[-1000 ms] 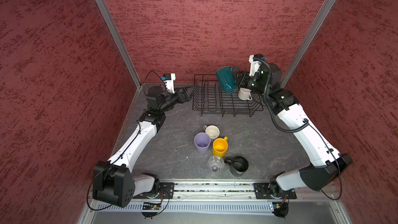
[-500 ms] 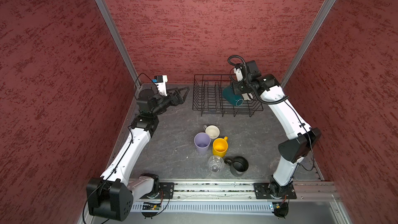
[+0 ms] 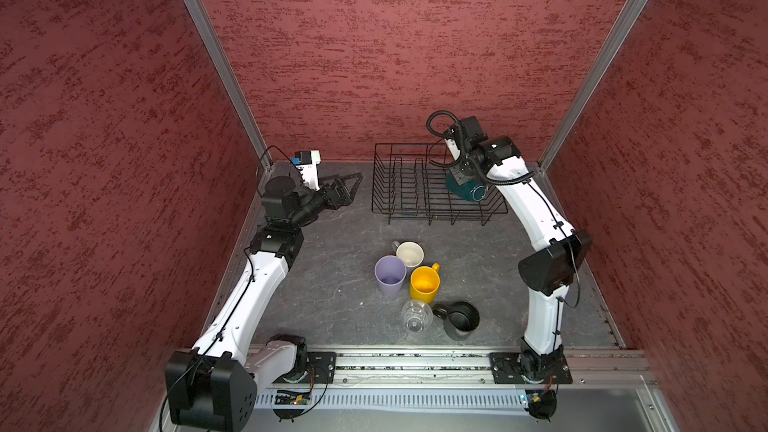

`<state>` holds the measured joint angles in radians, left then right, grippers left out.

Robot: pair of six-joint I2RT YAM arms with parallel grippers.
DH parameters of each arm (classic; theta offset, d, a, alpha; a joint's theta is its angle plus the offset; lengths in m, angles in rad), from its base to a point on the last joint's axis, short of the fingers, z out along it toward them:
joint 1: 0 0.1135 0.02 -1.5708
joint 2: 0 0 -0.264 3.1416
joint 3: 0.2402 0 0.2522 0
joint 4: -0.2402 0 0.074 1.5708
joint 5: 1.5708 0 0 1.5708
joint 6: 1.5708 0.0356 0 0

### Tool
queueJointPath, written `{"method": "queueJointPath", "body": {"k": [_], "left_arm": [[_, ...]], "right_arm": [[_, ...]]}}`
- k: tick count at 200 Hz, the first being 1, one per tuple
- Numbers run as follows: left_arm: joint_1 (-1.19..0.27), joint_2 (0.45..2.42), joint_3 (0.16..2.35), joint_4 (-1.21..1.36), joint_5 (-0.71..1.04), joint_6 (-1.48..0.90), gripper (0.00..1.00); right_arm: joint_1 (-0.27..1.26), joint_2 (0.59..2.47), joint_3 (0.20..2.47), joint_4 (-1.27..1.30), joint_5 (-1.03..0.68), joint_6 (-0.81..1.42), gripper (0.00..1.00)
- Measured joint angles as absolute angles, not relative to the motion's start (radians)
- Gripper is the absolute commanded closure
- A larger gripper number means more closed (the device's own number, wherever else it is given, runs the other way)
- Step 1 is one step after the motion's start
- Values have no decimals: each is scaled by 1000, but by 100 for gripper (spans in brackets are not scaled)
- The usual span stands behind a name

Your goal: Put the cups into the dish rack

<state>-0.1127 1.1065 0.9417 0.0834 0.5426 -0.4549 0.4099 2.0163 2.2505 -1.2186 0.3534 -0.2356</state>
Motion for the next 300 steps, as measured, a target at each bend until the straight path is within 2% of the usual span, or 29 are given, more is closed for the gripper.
{"method": "queueJointPath", "body": {"k": [92, 158, 300], "left_arm": [[-100, 1077, 911, 50, 550, -455, 0], [-75, 1064, 863, 29, 560, -457, 0], [-51, 1081, 791, 106, 605, -530, 0]], "right_arm": [[411, 2122, 2251, -1217, 517, -469, 100], [410, 2156, 2221, -1170, 529, -657, 100], [358, 2146, 1913, -848, 653, -1070, 100]]}}
